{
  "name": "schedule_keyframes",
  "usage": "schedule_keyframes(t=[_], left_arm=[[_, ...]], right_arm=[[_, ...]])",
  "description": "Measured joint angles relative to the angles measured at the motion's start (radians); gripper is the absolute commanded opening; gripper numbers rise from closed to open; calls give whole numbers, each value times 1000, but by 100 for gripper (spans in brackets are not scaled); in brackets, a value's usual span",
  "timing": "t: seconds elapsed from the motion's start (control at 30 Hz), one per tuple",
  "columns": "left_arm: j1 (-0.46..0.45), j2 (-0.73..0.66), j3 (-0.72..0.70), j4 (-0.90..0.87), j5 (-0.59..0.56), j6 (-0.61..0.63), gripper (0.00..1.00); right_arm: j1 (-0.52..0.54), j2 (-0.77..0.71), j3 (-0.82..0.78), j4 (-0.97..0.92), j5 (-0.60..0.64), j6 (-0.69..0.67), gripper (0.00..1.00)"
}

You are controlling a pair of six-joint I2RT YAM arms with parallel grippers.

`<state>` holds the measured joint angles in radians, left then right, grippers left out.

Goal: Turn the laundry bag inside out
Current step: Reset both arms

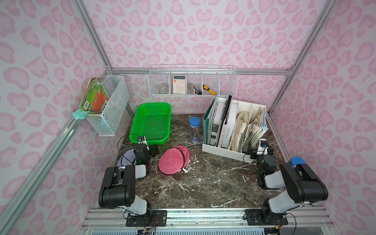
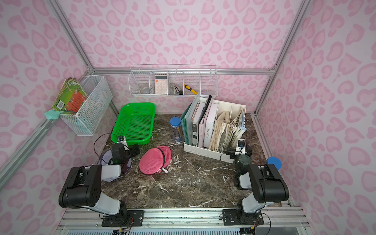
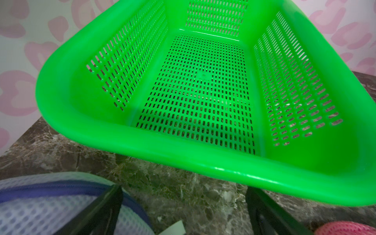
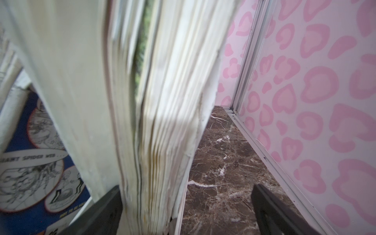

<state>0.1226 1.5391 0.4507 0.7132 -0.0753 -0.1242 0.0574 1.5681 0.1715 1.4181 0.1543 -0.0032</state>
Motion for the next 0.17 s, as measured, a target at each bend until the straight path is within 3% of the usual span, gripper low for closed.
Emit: schedule_keyframes(t=[0.17], left_arm=[[0,0,0,0,0,0,99]], right_arm=[[-7,0,9,-9,-7,0,100]])
